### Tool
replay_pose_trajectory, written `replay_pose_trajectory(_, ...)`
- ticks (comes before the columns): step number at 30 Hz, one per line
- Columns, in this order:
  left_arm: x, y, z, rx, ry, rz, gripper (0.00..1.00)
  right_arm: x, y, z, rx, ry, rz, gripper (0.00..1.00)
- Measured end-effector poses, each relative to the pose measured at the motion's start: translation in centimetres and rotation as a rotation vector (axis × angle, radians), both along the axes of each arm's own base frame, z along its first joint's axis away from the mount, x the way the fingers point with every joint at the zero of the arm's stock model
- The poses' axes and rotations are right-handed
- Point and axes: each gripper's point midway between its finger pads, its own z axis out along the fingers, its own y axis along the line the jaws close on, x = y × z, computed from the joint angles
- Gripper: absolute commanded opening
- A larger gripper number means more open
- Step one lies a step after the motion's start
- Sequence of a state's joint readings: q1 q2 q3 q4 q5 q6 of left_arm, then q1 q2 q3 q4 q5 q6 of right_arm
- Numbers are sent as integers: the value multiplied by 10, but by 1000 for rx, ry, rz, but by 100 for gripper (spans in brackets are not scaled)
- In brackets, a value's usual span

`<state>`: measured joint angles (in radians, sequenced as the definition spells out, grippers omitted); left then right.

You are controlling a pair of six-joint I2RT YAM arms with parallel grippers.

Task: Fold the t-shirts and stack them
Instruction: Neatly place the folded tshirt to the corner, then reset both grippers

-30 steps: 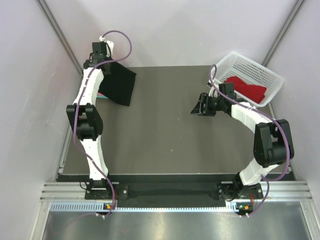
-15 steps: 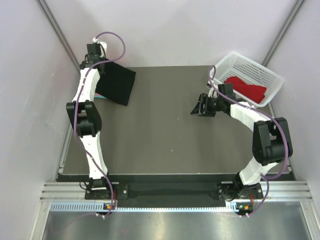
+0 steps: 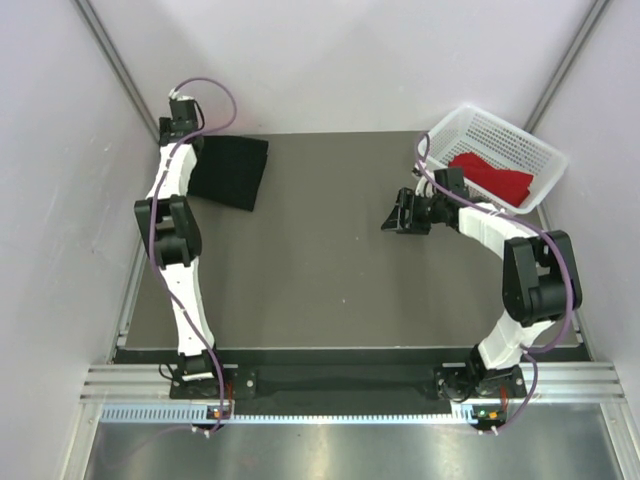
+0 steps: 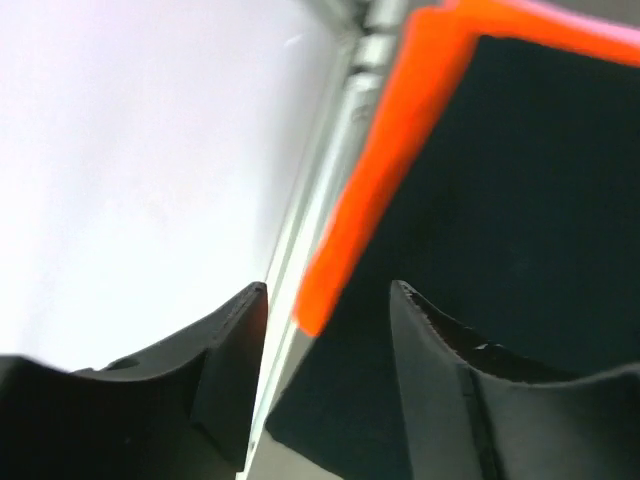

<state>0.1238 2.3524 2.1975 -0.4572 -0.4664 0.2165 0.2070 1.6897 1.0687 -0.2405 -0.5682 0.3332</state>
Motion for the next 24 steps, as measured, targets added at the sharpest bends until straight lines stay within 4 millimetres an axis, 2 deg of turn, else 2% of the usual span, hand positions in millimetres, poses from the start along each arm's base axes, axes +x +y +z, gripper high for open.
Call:
replay_pose_trajectory(5, -16, 17, -5, 19, 2, 149, 59, 3, -2, 2, -18, -5, -9, 63)
replay_pose_trajectory(6, -18, 16, -6, -3, -7, 167, 67, 4, -3, 3, -23, -8, -12, 68)
replay_pose_trajectory(7, -20, 13, -6, -33, -11, 171, 71, 5, -4, 5, -28, -9, -17, 84)
replay_pose_trajectory(8, -24, 8, -8, -70, -9, 173, 72, 4, -5, 7, -37, -8, -22, 95)
replay_pose_trajectory(9, -29, 2, -9, -112, -9, 174, 72, 3, -7, 9, -44, -8, -28, 100)
replay_pose_trajectory(11, -41, -16, -9, -202, -5, 150, 74, -2, -9, 18, -58, -14, -38, 100)
replay_pose_trajectory(13, -63, -39, -3, -286, 11, 119, 75, -9, -9, 34, -65, -41, -40, 100)
replay_pose_trajectory(14, -75, -55, 1, -330, 14, 93, 75, -12, -9, 43, -66, -57, -43, 100)
replay_pose_trajectory(16, -95, -92, 16, -414, 16, 11, 95, -21, -7, 67, -60, -109, -43, 100)
replay_pose_trajectory(17, -104, -116, 24, -468, 8, -48, 99, -26, -6, 80, -56, -137, -42, 100)
replay_pose_trajectory(20, -142, -202, 49, -610, 12, -276, 99, -40, -5, 121, -25, -239, -50, 100)
replay_pose_trajectory(22, -176, -263, 64, -682, 20, -455, 99, -50, -8, 145, 1, -308, -68, 100)
replay_pose_trajectory(24, -219, -322, 74, -753, 29, -644, 99, -61, -11, 154, 19, -340, -81, 100)
